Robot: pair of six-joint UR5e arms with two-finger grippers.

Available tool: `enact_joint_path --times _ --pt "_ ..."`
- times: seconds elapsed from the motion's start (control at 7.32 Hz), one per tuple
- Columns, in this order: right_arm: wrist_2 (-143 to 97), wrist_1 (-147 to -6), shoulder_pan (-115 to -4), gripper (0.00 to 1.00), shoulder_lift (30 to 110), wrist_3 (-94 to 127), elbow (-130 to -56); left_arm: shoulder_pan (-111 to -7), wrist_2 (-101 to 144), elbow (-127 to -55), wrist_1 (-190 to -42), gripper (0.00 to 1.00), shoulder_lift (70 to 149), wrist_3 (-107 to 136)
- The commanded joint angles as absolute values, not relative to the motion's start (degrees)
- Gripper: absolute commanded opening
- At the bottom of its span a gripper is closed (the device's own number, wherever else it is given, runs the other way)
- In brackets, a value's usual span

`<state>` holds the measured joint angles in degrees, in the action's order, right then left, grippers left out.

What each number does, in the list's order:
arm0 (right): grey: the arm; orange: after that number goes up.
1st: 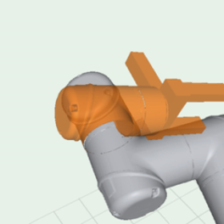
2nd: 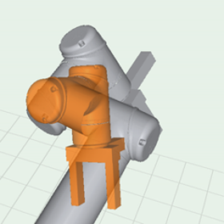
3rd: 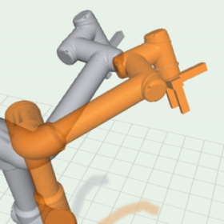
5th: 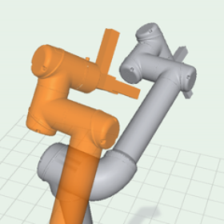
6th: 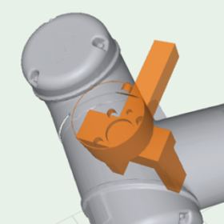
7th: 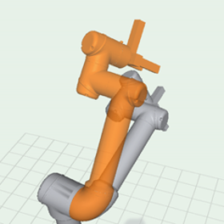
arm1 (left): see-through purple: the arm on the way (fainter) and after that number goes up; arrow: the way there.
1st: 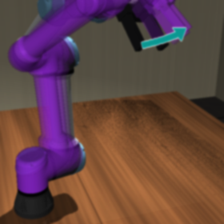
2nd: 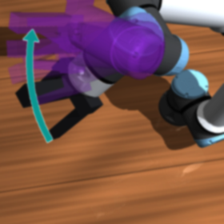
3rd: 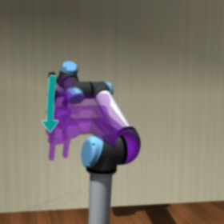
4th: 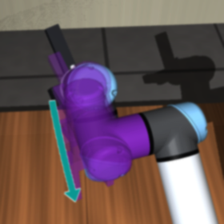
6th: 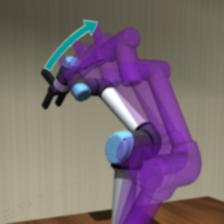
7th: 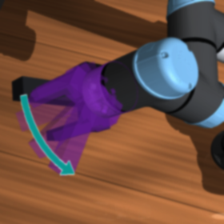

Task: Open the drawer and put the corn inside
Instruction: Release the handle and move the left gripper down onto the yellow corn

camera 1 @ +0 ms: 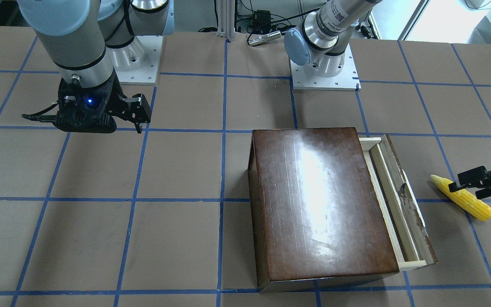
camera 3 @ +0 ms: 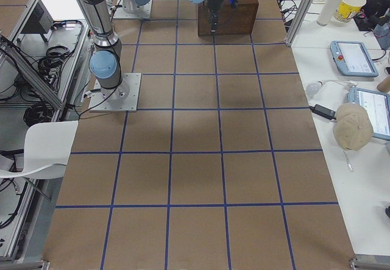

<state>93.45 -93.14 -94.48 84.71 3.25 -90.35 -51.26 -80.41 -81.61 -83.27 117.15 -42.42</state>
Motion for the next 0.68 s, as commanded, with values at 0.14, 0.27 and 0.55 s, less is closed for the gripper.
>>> enact_joint_path --times 0.14,0.27,0.55 --pt "93.43 -93.16 -94.48 1.00 84.73 3.25 -90.35 -49.48 -89.20 -82.27 -81.04 1.00 118.30 -22.72" --pt "93.43 -93.16 -94.48 1.00 84.73 3.25 -90.35 -49.31 -89.21 -82.27 -80.60 1.00 119.26 -19.54" --pt "93.43 -93.16 -94.48 1.00 84.73 3.25 -90.35 -49.31 -90.52 -82.70 -74.40 1.00 122.15 -8.90"
